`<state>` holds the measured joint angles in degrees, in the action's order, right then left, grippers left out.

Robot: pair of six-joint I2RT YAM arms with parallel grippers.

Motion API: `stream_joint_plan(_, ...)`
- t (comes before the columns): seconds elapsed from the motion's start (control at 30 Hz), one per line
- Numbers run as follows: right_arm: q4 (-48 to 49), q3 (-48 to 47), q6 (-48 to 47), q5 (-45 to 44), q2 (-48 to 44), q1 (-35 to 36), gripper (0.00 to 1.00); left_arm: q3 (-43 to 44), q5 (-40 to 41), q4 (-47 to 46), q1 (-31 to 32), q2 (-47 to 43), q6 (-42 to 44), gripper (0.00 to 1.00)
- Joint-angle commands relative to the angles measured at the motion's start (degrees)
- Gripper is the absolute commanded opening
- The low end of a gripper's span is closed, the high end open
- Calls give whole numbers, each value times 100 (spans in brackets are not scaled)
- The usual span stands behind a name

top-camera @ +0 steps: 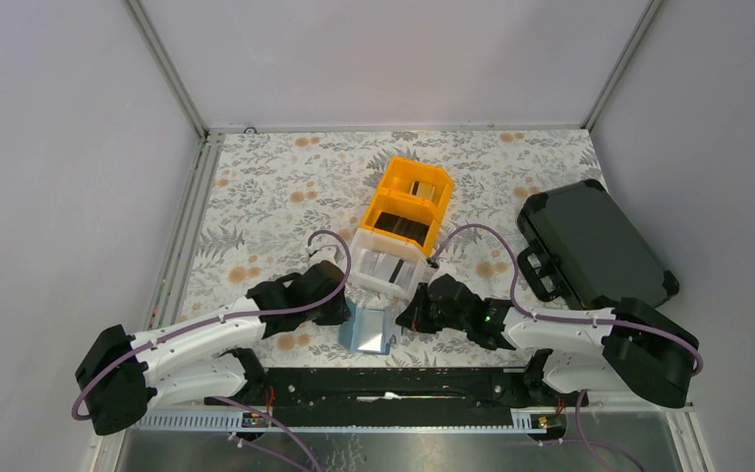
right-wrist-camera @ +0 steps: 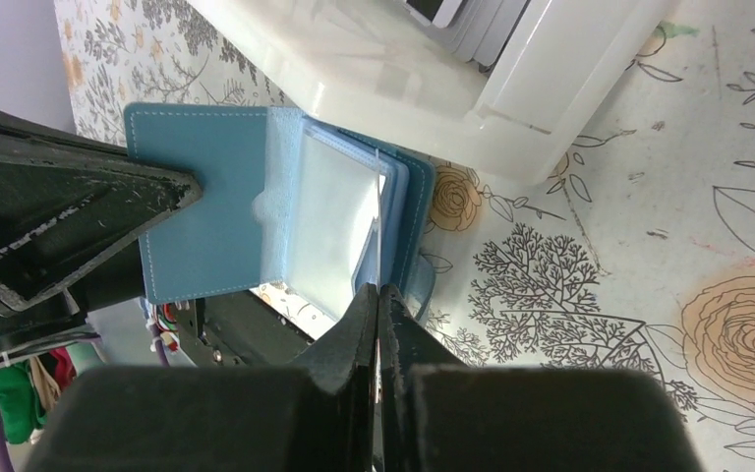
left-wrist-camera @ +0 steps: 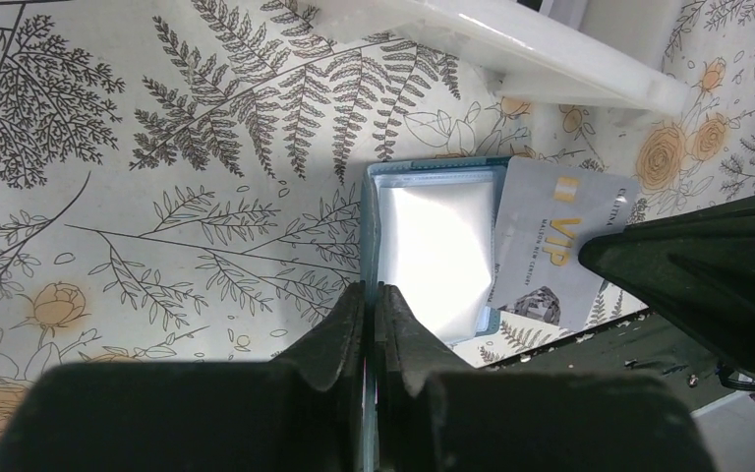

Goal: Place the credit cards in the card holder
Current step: Insert the credit card into the card holder.

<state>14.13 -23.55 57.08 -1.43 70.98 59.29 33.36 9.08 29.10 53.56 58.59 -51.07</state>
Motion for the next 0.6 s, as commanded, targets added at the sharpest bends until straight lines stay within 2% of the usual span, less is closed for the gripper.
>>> stream_joint_plan(0.0, 230, 76, 265, -353, -168, 66, 0, -13, 179, -61, 25, -24, -71, 0)
stream_joint_plan(0.27, 870, 61, 417, -111, 212, 68, 0, -74, 198, -82, 28, -55, -136, 0)
stream_joint_plan(0.57, 1016, 139, 596, -146, -128, 74, 0, -331, 210, -198, 30, -152, -307, 0)
